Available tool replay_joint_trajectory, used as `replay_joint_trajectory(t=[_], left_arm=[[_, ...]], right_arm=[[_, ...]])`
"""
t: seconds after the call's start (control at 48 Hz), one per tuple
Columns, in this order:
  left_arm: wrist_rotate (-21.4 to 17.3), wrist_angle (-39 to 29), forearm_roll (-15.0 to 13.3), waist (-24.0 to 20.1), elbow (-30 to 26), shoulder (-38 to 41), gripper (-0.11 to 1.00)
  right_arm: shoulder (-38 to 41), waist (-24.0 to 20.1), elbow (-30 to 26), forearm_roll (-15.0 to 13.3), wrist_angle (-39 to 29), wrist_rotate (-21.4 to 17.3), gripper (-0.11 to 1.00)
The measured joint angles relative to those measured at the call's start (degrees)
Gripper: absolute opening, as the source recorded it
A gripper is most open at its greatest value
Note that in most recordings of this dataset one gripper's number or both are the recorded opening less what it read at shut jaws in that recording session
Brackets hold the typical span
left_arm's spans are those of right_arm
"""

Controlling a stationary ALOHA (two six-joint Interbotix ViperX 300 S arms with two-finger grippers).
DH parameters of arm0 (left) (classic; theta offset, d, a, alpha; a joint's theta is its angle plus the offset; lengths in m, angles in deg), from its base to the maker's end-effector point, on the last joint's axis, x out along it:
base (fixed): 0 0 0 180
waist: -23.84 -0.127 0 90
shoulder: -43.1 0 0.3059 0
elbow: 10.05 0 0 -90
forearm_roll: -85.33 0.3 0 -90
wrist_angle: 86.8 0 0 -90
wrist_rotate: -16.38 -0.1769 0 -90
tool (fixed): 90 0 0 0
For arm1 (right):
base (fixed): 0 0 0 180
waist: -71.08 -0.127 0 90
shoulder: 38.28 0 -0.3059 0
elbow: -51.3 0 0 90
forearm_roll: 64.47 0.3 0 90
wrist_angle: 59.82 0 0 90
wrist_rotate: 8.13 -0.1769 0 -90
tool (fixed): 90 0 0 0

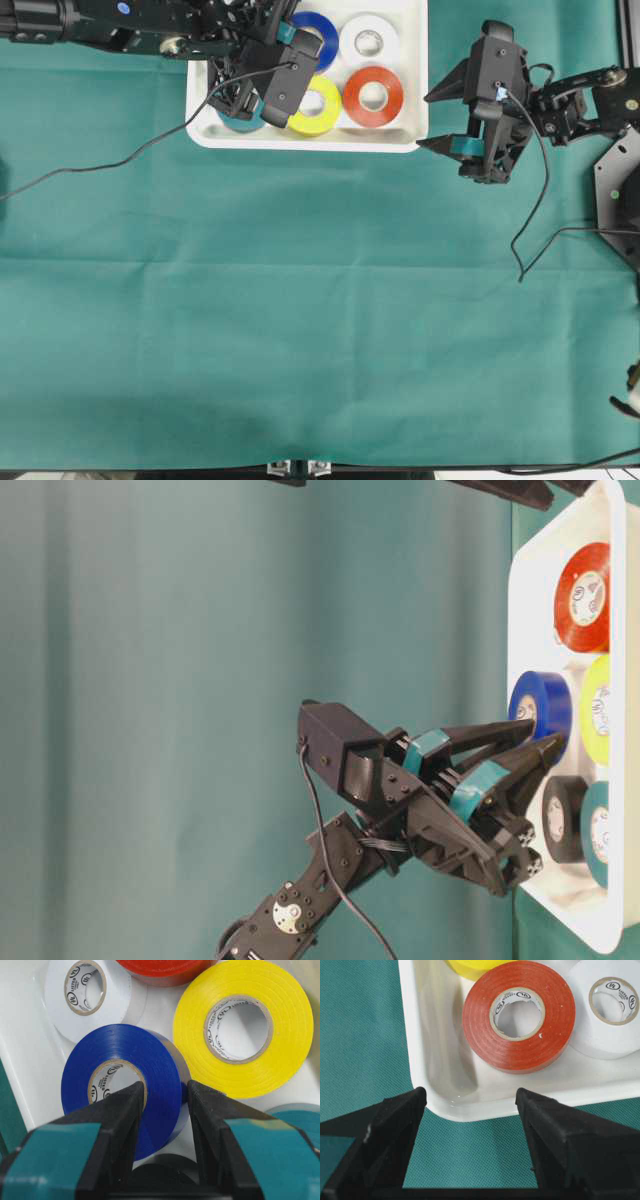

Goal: Put the tape alternately from left to right into the white case.
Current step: 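Lift the blue roll with the left gripper and carry it into the tray, then release the blue roll in the tray's top middle and withdraw left gripper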

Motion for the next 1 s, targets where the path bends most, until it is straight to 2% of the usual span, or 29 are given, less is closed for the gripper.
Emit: replay_joint_trajectory(t=[0.417, 0.521, 0.583, 0.708, 0.792, 1.0], left_arm=[[0.0, 0.0, 0.09, 0.09, 0.09, 0.0, -0.01], [0.62, 0.09, 0.09, 0.09, 0.09, -0.18, 0.16], [0.7, 0.18, 0.09, 0.09, 0.09, -0.18, 0.31], [0.62, 0.53, 0.09, 0.09, 0.09, -0.35, 0.7], [0.7, 0.53, 0.0, 0.09, 0.09, -0.79, 0.89], [0.7, 0.62, 0.0, 0.09, 0.7, -1.85, 0.89]], right_arm=[[-0.09, 0.0, 0.0, 0.09, 0.0, 0.0, 0.78], [-0.09, 0.0, 0.0, 0.09, 0.0, 0.09, 0.78], [-0.09, 0.0, 0.0, 0.09, 0.0, 0.0, 0.78], [-0.09, 0.0, 0.0, 0.09, 0.0, 0.0, 0.78], [-0.09, 0.0, 0.0, 0.09, 0.0, 0.0, 0.78], [0.0, 0.0, 0.0, 0.09, 0.0, 0.0, 0.78]])
